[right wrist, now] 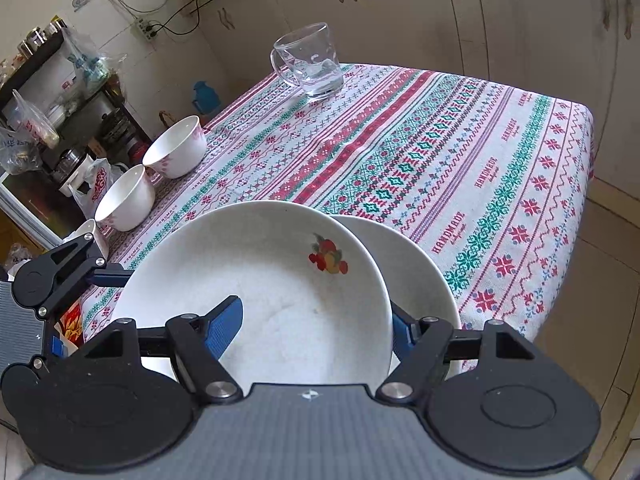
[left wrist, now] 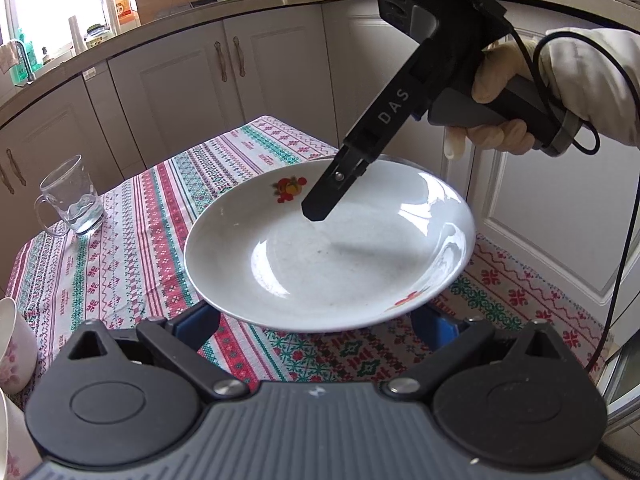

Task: Organize plates and bowls
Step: 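Carry the flowered plate over the stacked plates with the right gripper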

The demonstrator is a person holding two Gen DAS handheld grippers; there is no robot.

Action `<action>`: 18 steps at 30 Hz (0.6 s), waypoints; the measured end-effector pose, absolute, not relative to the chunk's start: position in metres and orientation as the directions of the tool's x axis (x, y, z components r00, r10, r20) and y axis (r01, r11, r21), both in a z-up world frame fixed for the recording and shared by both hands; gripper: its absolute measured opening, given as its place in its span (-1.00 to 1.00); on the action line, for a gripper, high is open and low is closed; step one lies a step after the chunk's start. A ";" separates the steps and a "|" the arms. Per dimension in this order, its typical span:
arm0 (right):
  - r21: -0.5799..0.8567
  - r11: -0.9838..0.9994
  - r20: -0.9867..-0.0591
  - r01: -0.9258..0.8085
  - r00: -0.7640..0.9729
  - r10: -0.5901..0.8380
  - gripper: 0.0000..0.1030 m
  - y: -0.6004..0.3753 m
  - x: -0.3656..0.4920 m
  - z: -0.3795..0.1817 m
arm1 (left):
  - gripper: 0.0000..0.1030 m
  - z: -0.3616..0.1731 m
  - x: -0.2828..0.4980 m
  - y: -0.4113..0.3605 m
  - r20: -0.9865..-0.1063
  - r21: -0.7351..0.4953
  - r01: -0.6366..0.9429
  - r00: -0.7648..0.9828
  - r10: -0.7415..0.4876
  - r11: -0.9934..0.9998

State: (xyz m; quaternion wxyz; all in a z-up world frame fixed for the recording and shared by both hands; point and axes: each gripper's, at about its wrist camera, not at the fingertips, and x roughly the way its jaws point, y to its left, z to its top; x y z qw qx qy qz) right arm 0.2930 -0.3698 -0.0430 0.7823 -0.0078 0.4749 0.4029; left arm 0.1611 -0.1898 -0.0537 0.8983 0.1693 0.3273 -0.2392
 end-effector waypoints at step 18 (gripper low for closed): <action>0.336 0.715 -0.783 -0.613 0.241 0.574 0.55 -0.376 0.286 -0.045 | 0.96 -0.057 0.163 -0.191 -0.667 0.124 0.560 0.658 -0.349 0.819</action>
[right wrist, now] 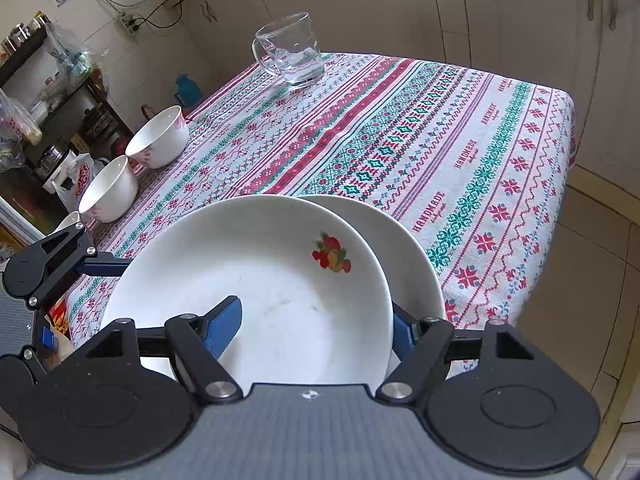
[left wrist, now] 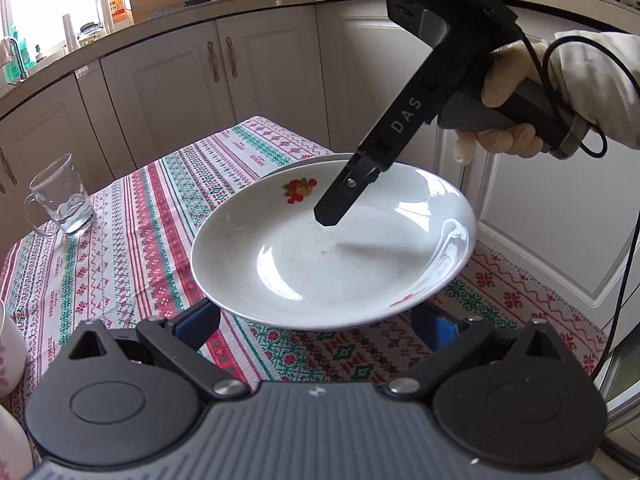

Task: Organize plates and bowls
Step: 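Lower the flowered plate onto the stack and open the right gripper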

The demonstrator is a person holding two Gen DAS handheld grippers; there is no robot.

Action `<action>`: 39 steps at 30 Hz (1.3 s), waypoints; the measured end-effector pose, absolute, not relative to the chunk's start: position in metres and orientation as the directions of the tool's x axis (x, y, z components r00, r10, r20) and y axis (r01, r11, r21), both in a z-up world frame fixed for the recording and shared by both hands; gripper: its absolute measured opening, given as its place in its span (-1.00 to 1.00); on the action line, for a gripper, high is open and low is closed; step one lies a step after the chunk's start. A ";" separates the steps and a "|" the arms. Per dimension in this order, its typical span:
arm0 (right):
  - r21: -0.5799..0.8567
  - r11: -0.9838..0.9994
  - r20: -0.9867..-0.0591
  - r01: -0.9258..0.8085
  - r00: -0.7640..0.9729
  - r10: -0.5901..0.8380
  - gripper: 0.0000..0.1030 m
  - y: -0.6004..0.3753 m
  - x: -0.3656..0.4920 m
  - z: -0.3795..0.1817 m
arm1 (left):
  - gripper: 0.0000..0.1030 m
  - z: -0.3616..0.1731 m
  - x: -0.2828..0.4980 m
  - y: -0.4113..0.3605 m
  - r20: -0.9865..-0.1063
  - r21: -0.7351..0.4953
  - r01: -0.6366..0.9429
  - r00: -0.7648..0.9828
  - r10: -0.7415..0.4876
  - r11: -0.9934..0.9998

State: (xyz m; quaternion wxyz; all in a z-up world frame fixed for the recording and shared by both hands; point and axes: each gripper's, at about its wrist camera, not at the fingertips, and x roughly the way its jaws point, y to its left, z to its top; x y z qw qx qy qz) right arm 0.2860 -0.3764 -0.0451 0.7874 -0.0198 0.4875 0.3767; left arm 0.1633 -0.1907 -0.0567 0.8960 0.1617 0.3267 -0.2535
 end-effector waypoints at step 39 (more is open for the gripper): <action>0.245 0.792 -0.824 -0.560 0.310 0.474 0.64 -0.391 0.242 -0.018 | 0.97 -0.062 0.168 -0.185 -0.658 0.069 0.560 0.648 -0.384 0.825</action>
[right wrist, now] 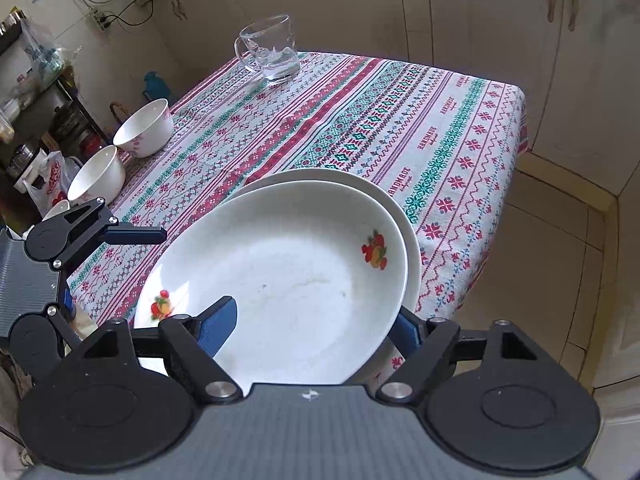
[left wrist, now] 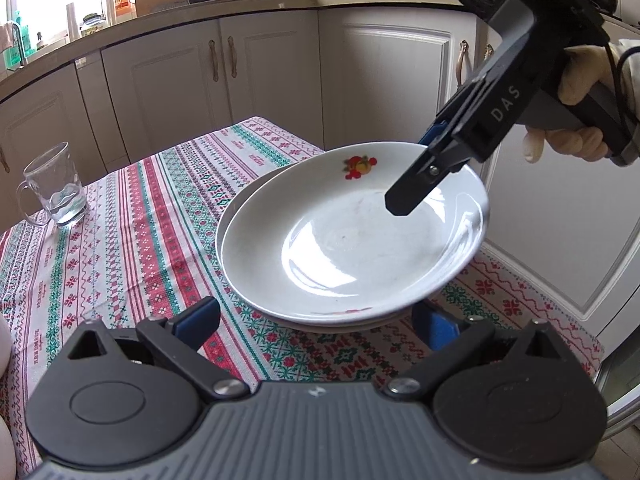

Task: Organize plates and bowls
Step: 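Lower the flowered plate onto the stack and open the right gripper, then withdraw the right gripper from the plate stack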

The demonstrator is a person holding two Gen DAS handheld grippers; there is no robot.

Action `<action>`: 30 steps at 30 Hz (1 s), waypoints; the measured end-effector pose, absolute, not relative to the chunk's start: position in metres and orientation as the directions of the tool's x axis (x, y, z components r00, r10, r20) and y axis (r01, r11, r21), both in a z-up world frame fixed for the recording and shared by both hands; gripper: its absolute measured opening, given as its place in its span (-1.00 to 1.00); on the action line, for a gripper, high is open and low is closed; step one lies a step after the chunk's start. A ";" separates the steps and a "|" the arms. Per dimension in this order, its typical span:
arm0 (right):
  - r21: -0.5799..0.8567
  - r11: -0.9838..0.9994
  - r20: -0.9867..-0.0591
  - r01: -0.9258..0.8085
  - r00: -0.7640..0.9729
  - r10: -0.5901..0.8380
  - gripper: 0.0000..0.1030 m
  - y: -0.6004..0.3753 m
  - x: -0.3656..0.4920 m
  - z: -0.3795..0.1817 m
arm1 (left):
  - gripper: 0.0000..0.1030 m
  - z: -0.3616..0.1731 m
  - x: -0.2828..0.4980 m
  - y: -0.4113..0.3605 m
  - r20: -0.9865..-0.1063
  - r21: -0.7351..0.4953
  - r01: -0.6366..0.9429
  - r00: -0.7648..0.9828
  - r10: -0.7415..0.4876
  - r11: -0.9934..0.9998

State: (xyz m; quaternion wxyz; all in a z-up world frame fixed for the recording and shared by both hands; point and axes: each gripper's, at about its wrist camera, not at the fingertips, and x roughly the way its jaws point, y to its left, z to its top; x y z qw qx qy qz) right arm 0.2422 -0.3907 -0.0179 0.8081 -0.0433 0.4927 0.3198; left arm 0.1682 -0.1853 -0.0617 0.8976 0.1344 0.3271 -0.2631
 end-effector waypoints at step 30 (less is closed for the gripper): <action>0.160 0.834 -0.830 -0.528 0.385 0.404 0.96 -0.387 0.205 -0.014 | 0.97 -0.063 0.159 -0.182 -0.658 0.076 0.576 0.642 -0.393 0.814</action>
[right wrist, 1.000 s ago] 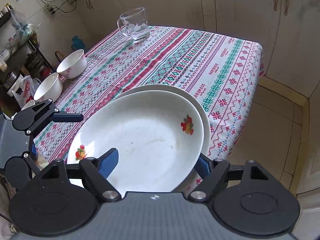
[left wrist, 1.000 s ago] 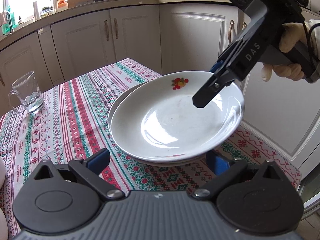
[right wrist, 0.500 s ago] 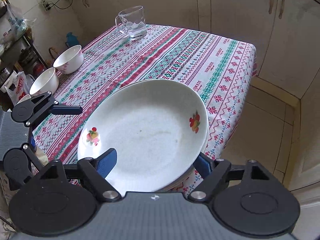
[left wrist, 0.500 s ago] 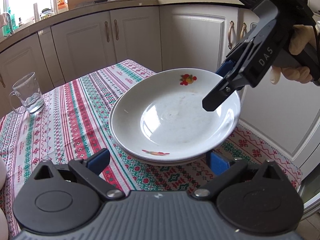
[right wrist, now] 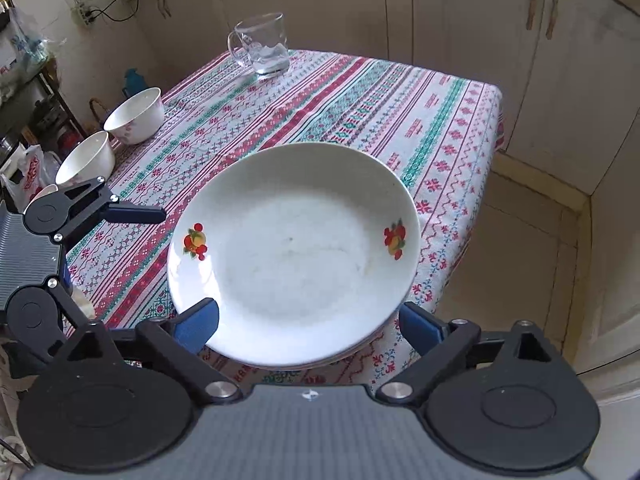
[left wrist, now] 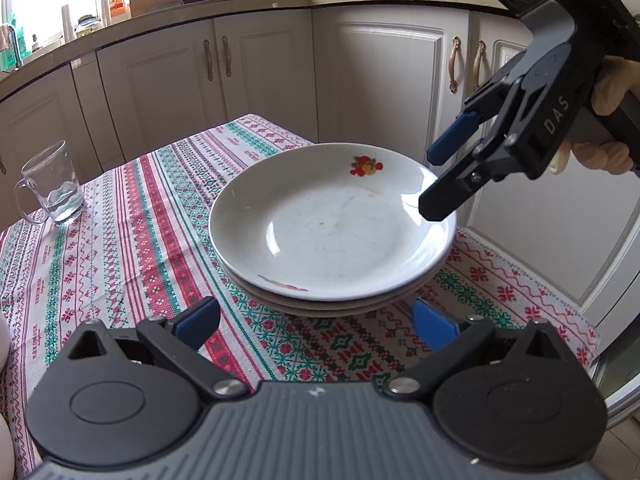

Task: Organize plates and bowls
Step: 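Withdraw the right gripper from the plate stack, then move the right gripper to a white flowered bowl and grasp its rim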

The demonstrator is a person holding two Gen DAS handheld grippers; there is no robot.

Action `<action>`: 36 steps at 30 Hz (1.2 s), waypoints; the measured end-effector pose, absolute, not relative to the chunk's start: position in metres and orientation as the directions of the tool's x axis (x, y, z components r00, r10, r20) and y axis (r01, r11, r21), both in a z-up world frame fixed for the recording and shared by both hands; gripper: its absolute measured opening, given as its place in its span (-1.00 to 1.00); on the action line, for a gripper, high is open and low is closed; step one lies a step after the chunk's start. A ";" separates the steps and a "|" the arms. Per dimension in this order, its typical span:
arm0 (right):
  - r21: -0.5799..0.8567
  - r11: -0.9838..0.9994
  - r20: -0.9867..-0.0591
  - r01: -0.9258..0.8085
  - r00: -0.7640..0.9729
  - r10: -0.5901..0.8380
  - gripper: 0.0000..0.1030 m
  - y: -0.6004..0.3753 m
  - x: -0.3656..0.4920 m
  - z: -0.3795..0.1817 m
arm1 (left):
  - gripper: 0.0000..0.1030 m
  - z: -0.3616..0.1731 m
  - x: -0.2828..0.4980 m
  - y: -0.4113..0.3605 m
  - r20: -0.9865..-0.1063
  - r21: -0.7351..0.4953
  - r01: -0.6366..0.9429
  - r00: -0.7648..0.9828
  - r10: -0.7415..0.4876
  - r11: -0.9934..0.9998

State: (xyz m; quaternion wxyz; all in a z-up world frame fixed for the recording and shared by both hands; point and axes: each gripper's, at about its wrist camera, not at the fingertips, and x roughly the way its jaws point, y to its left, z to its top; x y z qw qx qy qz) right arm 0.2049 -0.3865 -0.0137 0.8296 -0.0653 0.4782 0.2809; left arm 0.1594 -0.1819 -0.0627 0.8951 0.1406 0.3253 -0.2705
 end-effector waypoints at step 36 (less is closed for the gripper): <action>-0.016 0.862 -0.598 -0.507 0.696 0.398 1.00 -0.221 0.070 0.010 | 0.97 -0.007 0.050 -0.029 -0.572 0.111 0.452 0.757 -0.315 0.885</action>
